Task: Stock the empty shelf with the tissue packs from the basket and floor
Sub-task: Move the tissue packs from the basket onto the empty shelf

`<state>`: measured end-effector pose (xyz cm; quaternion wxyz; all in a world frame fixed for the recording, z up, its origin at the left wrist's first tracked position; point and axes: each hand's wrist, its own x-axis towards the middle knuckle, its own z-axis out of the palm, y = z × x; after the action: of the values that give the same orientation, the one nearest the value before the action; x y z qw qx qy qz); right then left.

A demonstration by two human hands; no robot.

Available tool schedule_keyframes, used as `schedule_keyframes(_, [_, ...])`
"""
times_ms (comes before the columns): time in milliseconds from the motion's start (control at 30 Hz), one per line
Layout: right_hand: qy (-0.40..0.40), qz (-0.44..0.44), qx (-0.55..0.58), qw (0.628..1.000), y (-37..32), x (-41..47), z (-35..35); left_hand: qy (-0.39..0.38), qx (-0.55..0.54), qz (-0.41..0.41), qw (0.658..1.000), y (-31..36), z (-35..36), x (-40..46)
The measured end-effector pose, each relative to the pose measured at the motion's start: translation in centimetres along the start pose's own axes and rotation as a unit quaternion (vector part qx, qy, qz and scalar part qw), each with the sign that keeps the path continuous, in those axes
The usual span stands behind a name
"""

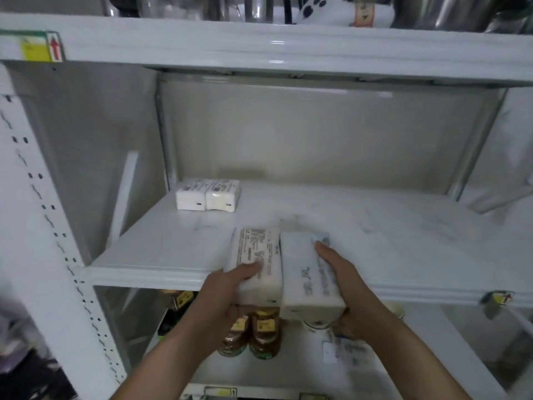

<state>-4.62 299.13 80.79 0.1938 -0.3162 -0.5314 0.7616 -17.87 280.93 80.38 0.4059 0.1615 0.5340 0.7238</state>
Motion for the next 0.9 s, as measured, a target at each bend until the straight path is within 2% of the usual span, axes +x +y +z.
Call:
schedule_keyframes(200, [-0.026, 0.020, -0.012, 0.999, -1.4, 5.0, 6.0, 0.024, -0.003, 0.006, 1.000, 4.3, -4.9, 3.0])
schedule_keyframes(433, [-0.034, 0.034, -0.100, 0.994, -0.3, 9.7, 14.4, 0.132, 0.050, -0.003, 0.990, 7.2, -13.3, 5.7])
schedule_keyframes(600, [-0.013, 0.006, -0.121, 0.993, -0.3, 13.2, 18.3, 0.143, 0.162, -0.002, 0.976, 9.6, -17.0, 7.3])
schedule_keyframes(733, [0.028, -0.017, -0.127, 0.991, 0.3, 15.3, 19.1, 0.198, 0.286, 0.062, 0.936, 10.2, -17.5, 8.5])
schedule_keyframes(800, [0.037, -0.041, -0.146, 0.988, 0.6, 15.5, 19.0, 0.193, 0.302, 0.097, 0.929, 9.9, -17.6, 8.6])
schedule_keyframes(900, [0.002, -0.119, -0.212, 0.970, 1.8, 14.7, 18.4, 0.135, 0.333, 0.122, 0.925, 9.0, -18.2, 7.8])
